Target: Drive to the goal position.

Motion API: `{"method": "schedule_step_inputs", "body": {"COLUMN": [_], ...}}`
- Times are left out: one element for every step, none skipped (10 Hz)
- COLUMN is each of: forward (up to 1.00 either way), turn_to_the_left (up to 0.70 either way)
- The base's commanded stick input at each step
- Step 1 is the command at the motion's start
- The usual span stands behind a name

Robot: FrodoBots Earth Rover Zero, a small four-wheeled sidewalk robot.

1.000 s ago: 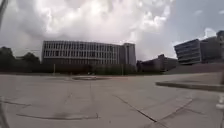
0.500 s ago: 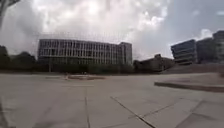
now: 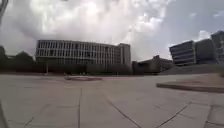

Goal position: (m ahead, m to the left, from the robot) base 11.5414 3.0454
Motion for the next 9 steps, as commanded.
{"method": "schedule_step_inputs", "body": {"forward": [0.0, 0.0, 0.0, 0.0, 0.0, 0.0, 0.0, 0.0, 0.0], "turn_to_the_left": [0.0, 0.0, 0.0, 0.0, 0.0, 0.0, 0.0, 0.0, 0.0]}}
